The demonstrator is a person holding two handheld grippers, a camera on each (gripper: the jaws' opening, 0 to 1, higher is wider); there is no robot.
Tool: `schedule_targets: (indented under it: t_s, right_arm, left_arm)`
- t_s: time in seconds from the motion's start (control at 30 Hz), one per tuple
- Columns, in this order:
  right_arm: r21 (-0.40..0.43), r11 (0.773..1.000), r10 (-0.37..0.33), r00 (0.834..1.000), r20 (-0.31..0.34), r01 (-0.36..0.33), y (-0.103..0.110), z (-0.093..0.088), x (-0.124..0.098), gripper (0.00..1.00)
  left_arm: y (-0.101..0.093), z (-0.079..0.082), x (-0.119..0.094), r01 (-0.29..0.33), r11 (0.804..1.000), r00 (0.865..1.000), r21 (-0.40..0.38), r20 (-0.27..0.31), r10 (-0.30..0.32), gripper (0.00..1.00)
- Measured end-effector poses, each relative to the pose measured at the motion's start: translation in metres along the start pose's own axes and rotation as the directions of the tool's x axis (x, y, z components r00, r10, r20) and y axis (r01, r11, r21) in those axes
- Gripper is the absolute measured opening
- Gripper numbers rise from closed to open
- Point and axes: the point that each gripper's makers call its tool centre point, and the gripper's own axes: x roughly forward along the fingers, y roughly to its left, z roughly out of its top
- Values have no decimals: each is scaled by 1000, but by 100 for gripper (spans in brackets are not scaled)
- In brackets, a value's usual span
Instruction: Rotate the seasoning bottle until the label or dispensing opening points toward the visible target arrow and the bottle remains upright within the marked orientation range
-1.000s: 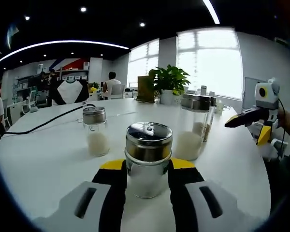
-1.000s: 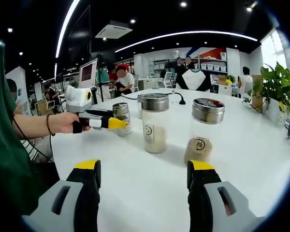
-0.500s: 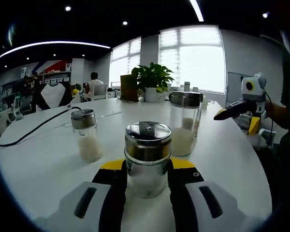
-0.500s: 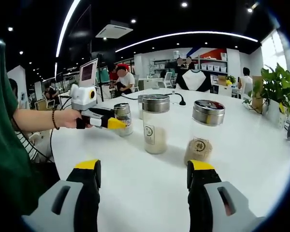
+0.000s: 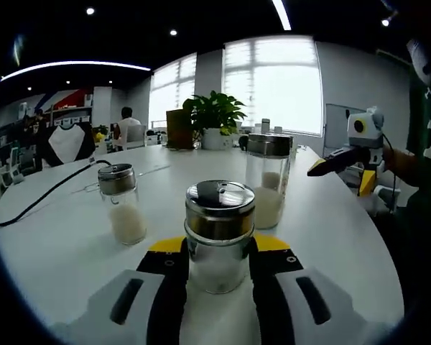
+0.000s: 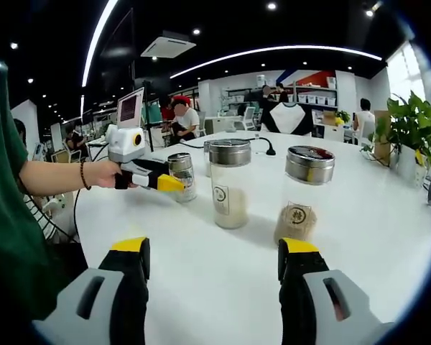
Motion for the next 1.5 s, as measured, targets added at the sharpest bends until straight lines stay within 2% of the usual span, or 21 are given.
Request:
schedule_targets:
  t_s: [0.33,0.4,0.47,0.57,0.67,0.77,0.83,0.87,0.93,0.97,1.03,1.07,1.1,1.13,1.17,1.2,1.27,1.3,1.37,1.43,1.5]
  right_arm:
    - [-6,1000,8,1000,-15,-8,0,-4,0,74]
    - [-9,1000,7,1000,-9,-7,0,-3,0,74]
    - [-6,1000,4,1000,-5,-4,-1,-3,-1,74]
    - [0,1000,1,1000,-6,-1,-2,-3,-1,74]
    - [-3,1000,3,1000,-5,-3,-2,-3,-1,74]
    - [-1,1000,4,1000,-5,-4,-1,-4,0,74]
    - [1,1000,4,1000,-4,-4,-1,-4,0,74]
    - [2,1000,5,1000,-4,-5,-1,-4,0,74]
    - [7,1000,9,1000,-7,-9,1,-6,0,74]
    - [10,1000,12,1000,-9,-12,1,-7,1,74]
    - [12,1000,14,1000,-13,-14,2,-8,1,74]
    - [11,1000,16,1000,-14,-15,3,-9,2,74]
    - [11,1000,17,1000,-14,-17,3,-9,2,74]
    - [12,1000,18,1000,-13,-18,4,-9,2,74]
    - [11,1000,18,1000,-12,-18,4,-9,2,74]
    - [10,1000,20,1000,-11,-20,5,-8,2,74]
    - [10,1000,21,1000,-8,-21,5,-8,2,74]
    - [14,1000,24,1000,-3,-24,5,-7,1,74]
    - [16,1000,16,1000,-3,-16,3,-7,1,74]
    - [15,1000,10,1000,-3,-10,2,-7,0,74]
    - [19,1000,8,1000,-1,-8,2,-7,-1,74]
  left_arm:
    - [0,0,0,-6,1000,1000,-5,9,6,36]
    - [-2,4,-2,-10,1000,999,-24,41,11,38]
    - [-2,5,-5,-36,999,998,-18,45,37,42]
    - [3,2,-9,-118,993,993,-5,31,118,56]
    - [3,9,-14,-161,984,983,-78,79,167,59]
    - [7,12,-22,-244,965,963,-97,97,253,60]
    - [10,13,-25,-289,951,949,-110,96,299,64]
    - [11,15,-28,-326,937,935,-128,102,339,65]
    - [9,17,-29,-352,921,921,-164,117,373,66]
    - [2,17,-27,-335,925,926,-180,118,359,65]
    - [-1,18,-27,-354,913,914,-201,131,384,66]
    - [2,11,-28,-411,886,895,-215,93,437,66]
    - [3,6,-28,-440,872,884,-214,67,462,67]
    - [5,3,-28,-474,849,865,-233,59,498,67]
    - [5,2,-27,-485,840,858,-243,55,511,67]
    - [3,3,-24,-483,844,858,-231,66,509,68]
    - [6,3,-22,-513,832,840,-212,75,537,71]
    - [7,2,-22,-529,817,828,-229,71,556,73]
    - [5,6,-19,-537,807,817,-246,85,570,73]
    - [5,6,-17,-563,792,803,-237,73,592,71]
    - [5,8,-15,-574,786,795,-231,76,602,73]
